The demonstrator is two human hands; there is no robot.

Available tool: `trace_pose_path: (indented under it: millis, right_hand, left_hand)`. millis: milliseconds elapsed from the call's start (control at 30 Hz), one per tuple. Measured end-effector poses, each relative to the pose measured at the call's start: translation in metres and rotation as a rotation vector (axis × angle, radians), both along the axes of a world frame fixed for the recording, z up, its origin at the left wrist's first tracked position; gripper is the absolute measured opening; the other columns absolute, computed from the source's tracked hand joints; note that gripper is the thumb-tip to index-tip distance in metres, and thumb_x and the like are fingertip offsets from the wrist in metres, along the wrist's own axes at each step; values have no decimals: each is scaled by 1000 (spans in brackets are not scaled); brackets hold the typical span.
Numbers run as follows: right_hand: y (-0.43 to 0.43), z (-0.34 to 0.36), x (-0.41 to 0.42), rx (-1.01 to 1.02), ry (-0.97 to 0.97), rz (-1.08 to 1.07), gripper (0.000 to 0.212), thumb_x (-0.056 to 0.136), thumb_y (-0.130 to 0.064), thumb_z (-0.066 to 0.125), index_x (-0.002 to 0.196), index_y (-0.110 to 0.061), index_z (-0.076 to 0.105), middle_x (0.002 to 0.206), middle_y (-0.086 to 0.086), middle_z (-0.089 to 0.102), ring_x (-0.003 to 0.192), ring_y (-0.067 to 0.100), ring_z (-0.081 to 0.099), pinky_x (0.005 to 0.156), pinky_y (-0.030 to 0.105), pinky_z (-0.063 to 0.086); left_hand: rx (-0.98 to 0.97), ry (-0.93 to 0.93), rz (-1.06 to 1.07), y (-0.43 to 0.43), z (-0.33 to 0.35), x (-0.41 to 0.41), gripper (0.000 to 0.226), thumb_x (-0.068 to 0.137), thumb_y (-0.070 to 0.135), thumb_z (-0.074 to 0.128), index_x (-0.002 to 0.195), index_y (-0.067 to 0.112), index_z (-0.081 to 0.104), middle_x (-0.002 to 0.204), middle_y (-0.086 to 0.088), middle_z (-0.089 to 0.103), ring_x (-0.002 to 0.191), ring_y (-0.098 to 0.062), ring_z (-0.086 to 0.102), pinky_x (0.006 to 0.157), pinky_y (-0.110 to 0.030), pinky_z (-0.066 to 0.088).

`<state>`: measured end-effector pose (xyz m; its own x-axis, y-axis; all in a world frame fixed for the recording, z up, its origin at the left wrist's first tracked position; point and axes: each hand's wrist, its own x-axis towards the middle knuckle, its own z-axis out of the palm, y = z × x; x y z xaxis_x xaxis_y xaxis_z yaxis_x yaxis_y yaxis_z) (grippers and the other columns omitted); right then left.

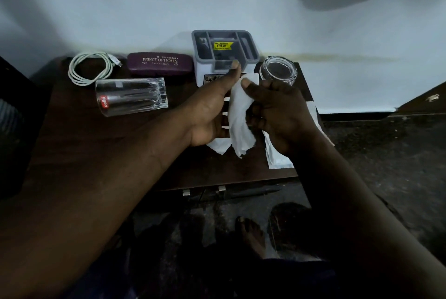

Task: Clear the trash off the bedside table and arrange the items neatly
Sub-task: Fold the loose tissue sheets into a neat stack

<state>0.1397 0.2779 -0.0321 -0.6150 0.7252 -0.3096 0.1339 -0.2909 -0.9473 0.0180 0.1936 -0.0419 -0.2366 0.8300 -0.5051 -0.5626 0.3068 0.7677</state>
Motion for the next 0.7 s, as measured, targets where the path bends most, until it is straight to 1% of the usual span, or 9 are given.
trace_pose_path:
  millis: [100,167,233,300,367,433,533,633,700]
  right_hand:
    - [-2,-1,1,31,-9,95,15,96,-20,75,100,-5,76,102,18,78,92,39,75,86,52,60]
    - [-2,-3,0,59,-48,127,27,93,-25,79,105,-1,72,104,21,76,93,43,74,86,52,60]
    - [-4,-2,-1,82,-84,136,44,88,-33,83,108,3,67,96,17,69,84,33,68,78,47,57]
    - [-4,-2,-1,90,-102,133,52,83,-35,87,117,-2,66,93,11,69,81,25,67,71,40,57]
    - [-5,-2,-1,108,-124,139,53,81,-33,89,119,-6,65,91,9,69,78,23,67,68,39,58]
    - [-5,-3,-2,134,-151,161,56,78,-32,92,120,-8,63,96,11,72,78,25,71,69,42,61]
    - [-6,-3,-1,152,-150,210,54,76,-31,93,118,-13,65,101,11,78,80,24,76,67,35,62]
    - [-9,1,-2,211,-150,305,23,77,-38,91,95,-38,76,89,-2,80,72,12,73,56,21,52]
    - [-11,3,-2,239,-154,334,29,71,-44,91,95,-40,74,93,-2,81,74,13,73,57,22,50]
  left_hand:
    - [31,-103,-12,-1,1,-3,66,95,67,53,131,14,68,132,-21,67,114,-35,66,106,-54,48]
    - [38,-130,-34,-1,-1,-4,65,97,64,52,126,9,70,117,-24,69,102,-36,64,99,-46,48]
    - [41,-162,-63,0,-2,-5,56,98,62,52,109,12,76,96,-15,69,85,-30,63,86,-41,47]
    - [39,-167,-84,0,-1,-5,56,98,63,51,95,14,78,86,-12,64,76,-26,60,80,-38,47]
    - [25,-147,-61,0,0,-5,57,95,66,55,103,13,74,98,-19,56,86,-33,57,84,-43,46]
    - [21,-128,-37,-1,0,-5,58,93,66,58,118,14,68,110,-18,53,95,-34,54,88,-46,44]
    - [1,-113,-17,-1,0,-7,61,92,66,59,131,19,64,94,-12,69,78,-27,68,77,-38,55]
    - [-15,-97,7,0,0,-11,68,94,65,57,145,21,55,87,-9,73,74,-24,69,75,-35,55]
    - [-17,-112,16,0,2,-12,64,95,64,56,146,24,55,92,-8,76,74,-22,72,73,-32,57]
